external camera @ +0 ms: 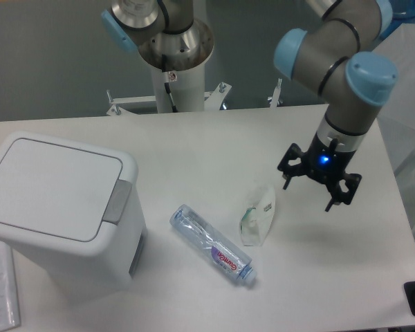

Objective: Open the trash can
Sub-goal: 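Move the gripper from beside the carton toward the white trash can, then hook the gripper finger under the trash can lid's front edge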

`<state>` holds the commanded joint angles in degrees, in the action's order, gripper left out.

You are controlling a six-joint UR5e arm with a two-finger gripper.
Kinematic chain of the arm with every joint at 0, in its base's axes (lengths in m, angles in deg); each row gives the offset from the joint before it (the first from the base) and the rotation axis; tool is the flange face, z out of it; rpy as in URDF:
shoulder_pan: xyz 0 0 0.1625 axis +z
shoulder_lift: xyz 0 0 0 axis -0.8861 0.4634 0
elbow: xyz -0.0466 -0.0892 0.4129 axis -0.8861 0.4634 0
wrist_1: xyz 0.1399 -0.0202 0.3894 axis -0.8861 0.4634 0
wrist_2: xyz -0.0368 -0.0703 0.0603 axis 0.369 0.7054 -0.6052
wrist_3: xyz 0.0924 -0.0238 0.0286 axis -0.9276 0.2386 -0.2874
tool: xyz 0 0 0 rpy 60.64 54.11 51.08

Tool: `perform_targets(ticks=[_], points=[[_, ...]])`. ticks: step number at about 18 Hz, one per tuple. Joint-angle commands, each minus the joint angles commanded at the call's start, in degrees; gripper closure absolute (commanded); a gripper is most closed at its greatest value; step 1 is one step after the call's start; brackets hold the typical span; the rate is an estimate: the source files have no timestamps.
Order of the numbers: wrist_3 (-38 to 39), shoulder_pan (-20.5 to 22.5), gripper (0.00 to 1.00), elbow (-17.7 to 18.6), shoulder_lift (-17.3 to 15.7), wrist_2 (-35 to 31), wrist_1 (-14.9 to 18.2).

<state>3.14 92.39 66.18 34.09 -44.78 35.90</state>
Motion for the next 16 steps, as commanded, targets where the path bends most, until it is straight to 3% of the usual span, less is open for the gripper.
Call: perform_targets(ticks=[2, 5, 9, 14, 16], points=[[4.9, -0.3, 0.00, 0.2, -0.2, 6.1, -1.1], [14.1, -2.8, 0.00, -1.1, -1.8, 7.3, -3.8], [25.0, -7.3, 0.00, -3.5, -2.1, 13.4, -4.5], [28.4, -9.0, 0.00, -2.7, -5.8, 25.7, -5.1], [28.6, -9.8, 0.00, -1.6, -6.6, 26.2, -5.2]])
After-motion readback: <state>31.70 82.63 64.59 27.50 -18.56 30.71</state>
